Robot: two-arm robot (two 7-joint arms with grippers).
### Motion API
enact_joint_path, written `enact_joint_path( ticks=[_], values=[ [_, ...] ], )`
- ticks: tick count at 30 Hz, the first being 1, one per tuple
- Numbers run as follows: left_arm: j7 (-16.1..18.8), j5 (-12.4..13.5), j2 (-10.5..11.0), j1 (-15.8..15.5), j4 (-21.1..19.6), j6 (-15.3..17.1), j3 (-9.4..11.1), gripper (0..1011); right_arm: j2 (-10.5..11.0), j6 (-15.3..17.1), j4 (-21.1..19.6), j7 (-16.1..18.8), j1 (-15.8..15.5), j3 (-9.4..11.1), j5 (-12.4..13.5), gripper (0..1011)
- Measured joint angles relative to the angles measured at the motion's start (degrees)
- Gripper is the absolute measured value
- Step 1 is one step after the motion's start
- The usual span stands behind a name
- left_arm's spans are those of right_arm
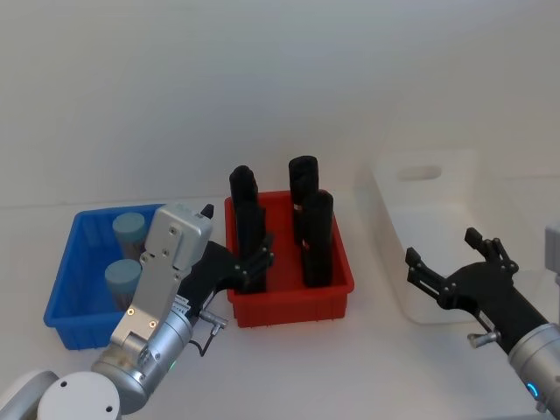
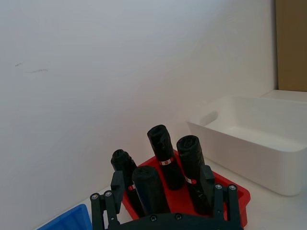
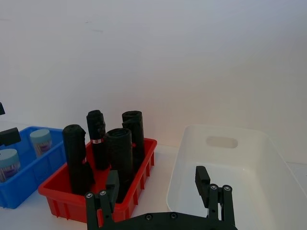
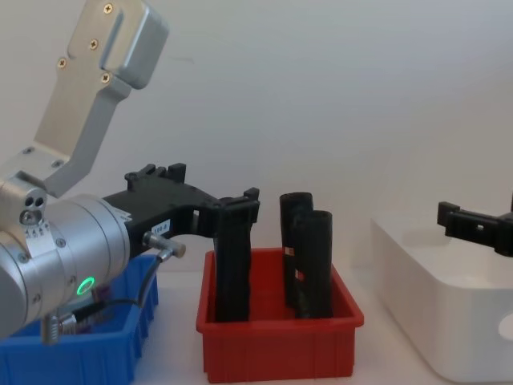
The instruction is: Pick the cotton swabs from the blue box and place them into the white box.
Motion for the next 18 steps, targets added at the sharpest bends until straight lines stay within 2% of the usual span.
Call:
enact_joint_path(
  ticks=[18],
  values=[
    [0.00, 0.00, 0.00, 0.00, 0.00, 0.00, 0.00, 1004, 0.00, 0.00, 0.00, 0.00, 0.00, 0.00, 0.00, 1001]
  ],
)
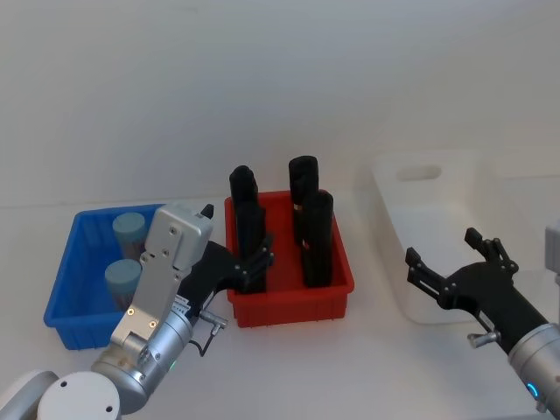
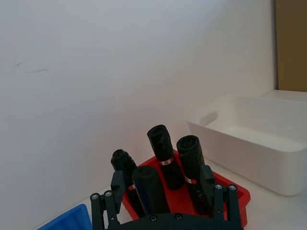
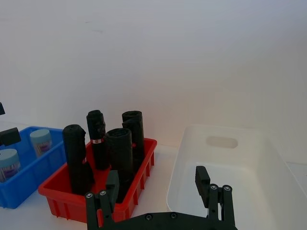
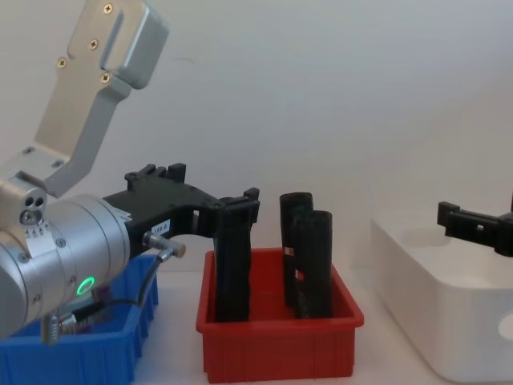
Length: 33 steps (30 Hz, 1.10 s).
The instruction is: Pick the cotton swabs from the blue box and place them into the white box.
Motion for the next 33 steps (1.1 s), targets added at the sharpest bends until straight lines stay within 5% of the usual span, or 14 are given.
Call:
enact_joint_path(
  ticks=[33],
  values=[
    [0.00, 0.00, 0.00, 0.00, 0.00, 0.00, 0.00, 1004, 0.00, 0.00, 0.00, 0.00, 0.00, 0.00, 0.00, 1001]
  ],
)
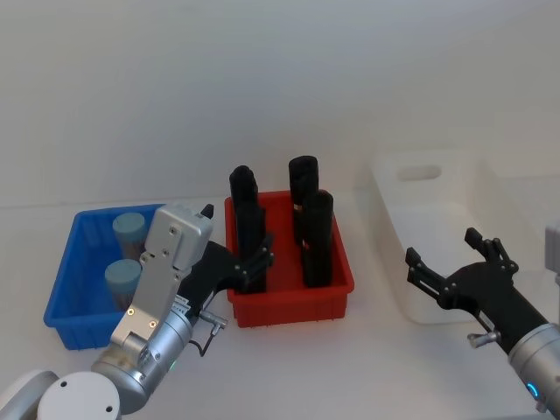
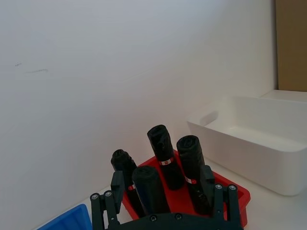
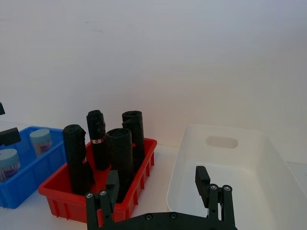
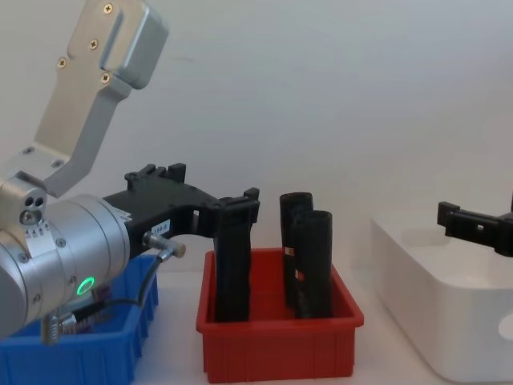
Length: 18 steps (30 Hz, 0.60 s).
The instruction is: Pick the cotton swabs from the blue box and place them into the white box.
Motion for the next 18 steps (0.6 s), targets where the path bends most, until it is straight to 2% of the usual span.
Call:
enact_joint_path(
  ticks=[18],
  values=[
    [-0.29, -0.05, 0.22, -0.08, 0.21, -0.05, -0.36, 1004, 0.00, 0.00, 0.00, 0.00, 0.00, 0.00, 0.00, 1001]
  ],
)
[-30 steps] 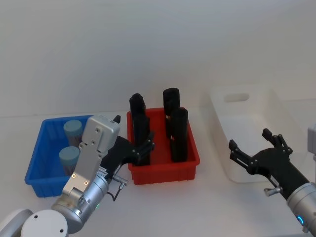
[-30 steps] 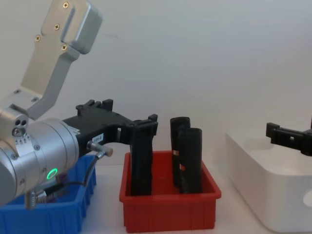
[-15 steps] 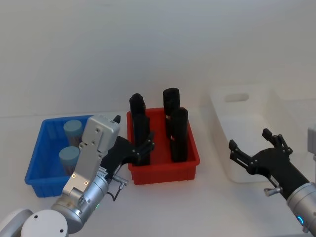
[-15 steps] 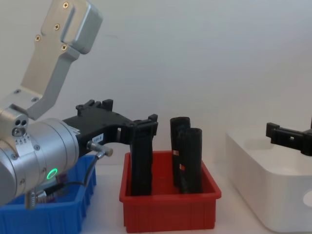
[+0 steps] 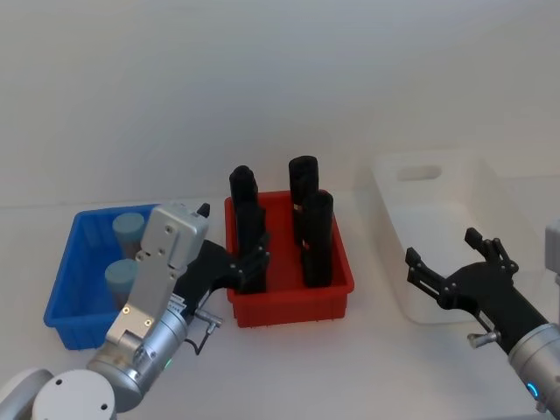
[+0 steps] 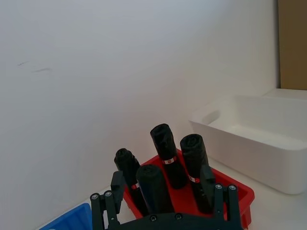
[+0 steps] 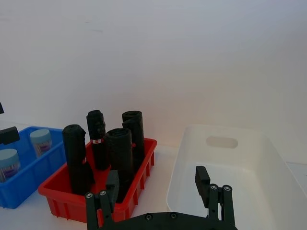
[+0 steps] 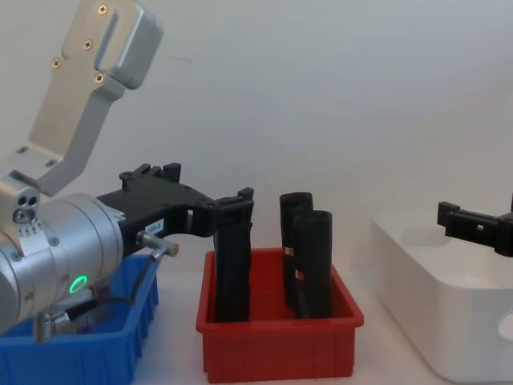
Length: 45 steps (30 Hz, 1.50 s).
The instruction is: Pick the cotton swabs from the blue box and place them into the white box.
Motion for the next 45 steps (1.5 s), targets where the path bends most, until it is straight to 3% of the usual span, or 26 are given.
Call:
enact_joint_path(
  ticks=[12, 31, 45],
  values=[
    [-1.65, -1.81, 1.22, -1.41, 2.19, 0.77, -2.44, 1004, 0.00, 0.00, 0.00, 0.00, 0.00, 0.00, 0.00, 1001],
    [-4.95, -8.89, 2.25, -5.58, 10.90, 6.69, -7.09, 1004, 0.00, 0.00, 0.00, 0.00, 0.00, 0.00, 0.00, 1001],
    [-6.06, -11.90, 2.30, -7.59, 16.27, 10.14, -8.92, 1004, 0.00, 0.00, 0.00, 0.00, 0.00, 0.00, 0.00, 1002]
  ],
)
